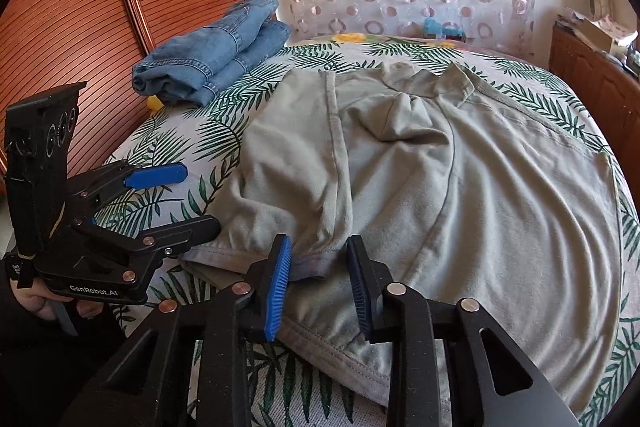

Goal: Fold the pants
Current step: 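Move the right gripper to the pants leg edge, then grasp the pants leg with the right gripper and fold it over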

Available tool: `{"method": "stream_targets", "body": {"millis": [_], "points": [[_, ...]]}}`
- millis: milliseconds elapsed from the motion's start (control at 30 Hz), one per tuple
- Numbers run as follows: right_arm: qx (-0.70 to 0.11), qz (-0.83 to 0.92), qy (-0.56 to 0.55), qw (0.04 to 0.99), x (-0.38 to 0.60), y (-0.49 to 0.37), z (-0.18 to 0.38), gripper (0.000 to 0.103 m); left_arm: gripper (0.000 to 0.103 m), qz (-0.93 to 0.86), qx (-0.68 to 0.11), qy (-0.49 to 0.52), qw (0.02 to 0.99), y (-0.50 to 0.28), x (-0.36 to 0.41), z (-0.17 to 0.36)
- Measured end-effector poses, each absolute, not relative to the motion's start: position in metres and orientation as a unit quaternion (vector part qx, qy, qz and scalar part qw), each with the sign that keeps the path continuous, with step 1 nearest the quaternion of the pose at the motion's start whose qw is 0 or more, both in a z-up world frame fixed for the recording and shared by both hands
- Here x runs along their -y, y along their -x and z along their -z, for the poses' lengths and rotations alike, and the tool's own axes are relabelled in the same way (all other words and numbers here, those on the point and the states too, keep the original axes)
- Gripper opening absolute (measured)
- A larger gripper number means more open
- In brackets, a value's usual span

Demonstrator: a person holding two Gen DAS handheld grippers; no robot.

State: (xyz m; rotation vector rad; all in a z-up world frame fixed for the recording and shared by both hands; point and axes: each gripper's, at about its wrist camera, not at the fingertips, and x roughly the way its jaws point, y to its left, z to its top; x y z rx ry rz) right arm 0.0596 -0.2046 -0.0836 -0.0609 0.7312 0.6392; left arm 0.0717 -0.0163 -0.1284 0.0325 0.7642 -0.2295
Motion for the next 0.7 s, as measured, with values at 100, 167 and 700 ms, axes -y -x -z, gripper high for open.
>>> {"method": "stream_targets", "body": {"millis": [100,167,700], "points": [[-0.341,-0.31,0.035,0.887,0.2,-0.056,0.082,0.012,0.085,0.109,-0.376,-0.011,0.92,-0.072,0.015,0.127],[-0.332,-0.312,0.036,0.889,0.202,-0.052,0.078,0.008,0.085,0.107,-0.378,-0.009,0.919,-0.072,0.015,0.127],[-0.236,-0.276,0.06,0.93,0.23,-0.006,0.041,0.006,0.085,0.121,-0.365,-0.009,0.923,-0.07,0.024,0.108]]}}
